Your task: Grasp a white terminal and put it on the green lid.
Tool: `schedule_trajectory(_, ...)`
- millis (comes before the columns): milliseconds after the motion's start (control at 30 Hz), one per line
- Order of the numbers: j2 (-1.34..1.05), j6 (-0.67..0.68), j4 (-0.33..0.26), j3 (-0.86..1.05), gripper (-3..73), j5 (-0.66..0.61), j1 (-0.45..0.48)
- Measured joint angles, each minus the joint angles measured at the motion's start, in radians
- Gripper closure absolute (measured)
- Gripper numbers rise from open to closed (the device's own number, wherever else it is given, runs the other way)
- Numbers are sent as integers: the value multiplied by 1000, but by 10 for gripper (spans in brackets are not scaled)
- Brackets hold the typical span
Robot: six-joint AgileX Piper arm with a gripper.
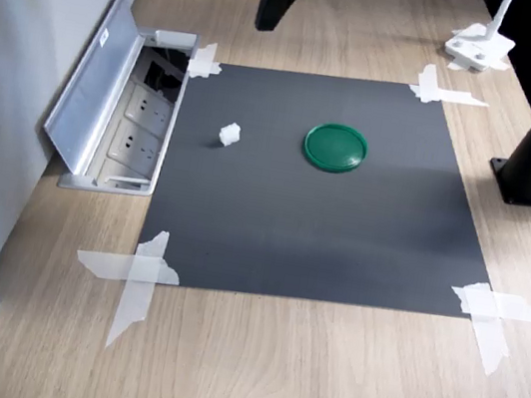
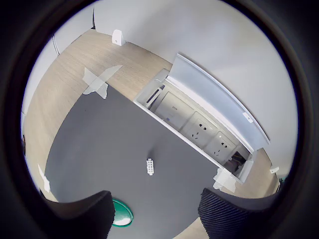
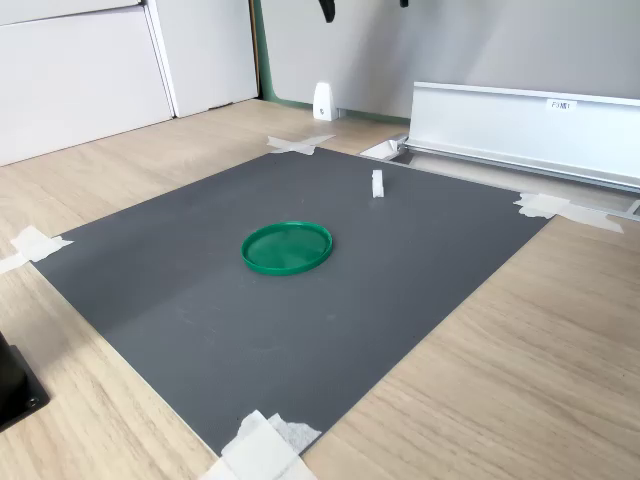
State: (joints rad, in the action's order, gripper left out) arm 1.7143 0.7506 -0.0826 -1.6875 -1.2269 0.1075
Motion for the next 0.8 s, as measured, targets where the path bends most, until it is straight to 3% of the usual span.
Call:
schedule_trajectory(267,73,27,70,0,-24,0,-94)
schedule_trajectory(800,149,2,118,107,-16,146,-97)
